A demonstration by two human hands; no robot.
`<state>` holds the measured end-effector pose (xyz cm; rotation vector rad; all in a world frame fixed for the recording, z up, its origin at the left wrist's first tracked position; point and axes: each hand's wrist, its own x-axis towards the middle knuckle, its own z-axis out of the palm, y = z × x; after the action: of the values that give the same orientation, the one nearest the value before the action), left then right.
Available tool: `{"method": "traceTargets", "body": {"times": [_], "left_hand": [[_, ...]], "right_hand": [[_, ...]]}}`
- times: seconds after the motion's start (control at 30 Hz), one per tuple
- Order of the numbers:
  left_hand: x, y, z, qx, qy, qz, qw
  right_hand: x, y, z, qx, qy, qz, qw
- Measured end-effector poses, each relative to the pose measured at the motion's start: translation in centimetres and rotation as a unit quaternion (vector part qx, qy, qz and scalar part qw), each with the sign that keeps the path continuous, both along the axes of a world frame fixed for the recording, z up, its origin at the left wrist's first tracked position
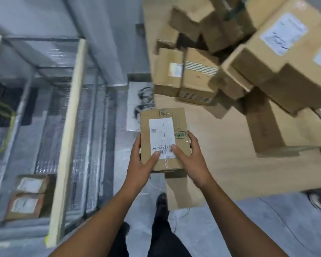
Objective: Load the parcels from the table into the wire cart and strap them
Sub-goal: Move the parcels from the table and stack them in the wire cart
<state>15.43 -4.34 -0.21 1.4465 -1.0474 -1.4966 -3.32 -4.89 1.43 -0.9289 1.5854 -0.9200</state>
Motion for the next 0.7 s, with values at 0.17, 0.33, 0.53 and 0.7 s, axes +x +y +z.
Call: {"method": "traceTargets", "body": {"times": [0.17,0.33,0.53,0.7], "left_hand": [[12.7,0.5,0.6,-0.015,0.02,0.146,0.989],[26.2,1.5,0.3,-0.043,0.017,0.266,0.963],[39.4,1.9,-2.8,-0.031,0.005,0.383,0.923],[46.9,0.1,-9.3,0.031,0.012,0.496,0.868]], "right_hand": [[14.0,-4.1,1.7,-0.044,0.029,0.135,0.989],[29.6,-7.2,2.9,-0.082,0.06,0.27,0.958],[45.8,-11.3,0.1,-0.08,0.086,0.428,0.896],[57.3,-15.7,-6.7,-0.05,0.096,0.549,0.829]]}}
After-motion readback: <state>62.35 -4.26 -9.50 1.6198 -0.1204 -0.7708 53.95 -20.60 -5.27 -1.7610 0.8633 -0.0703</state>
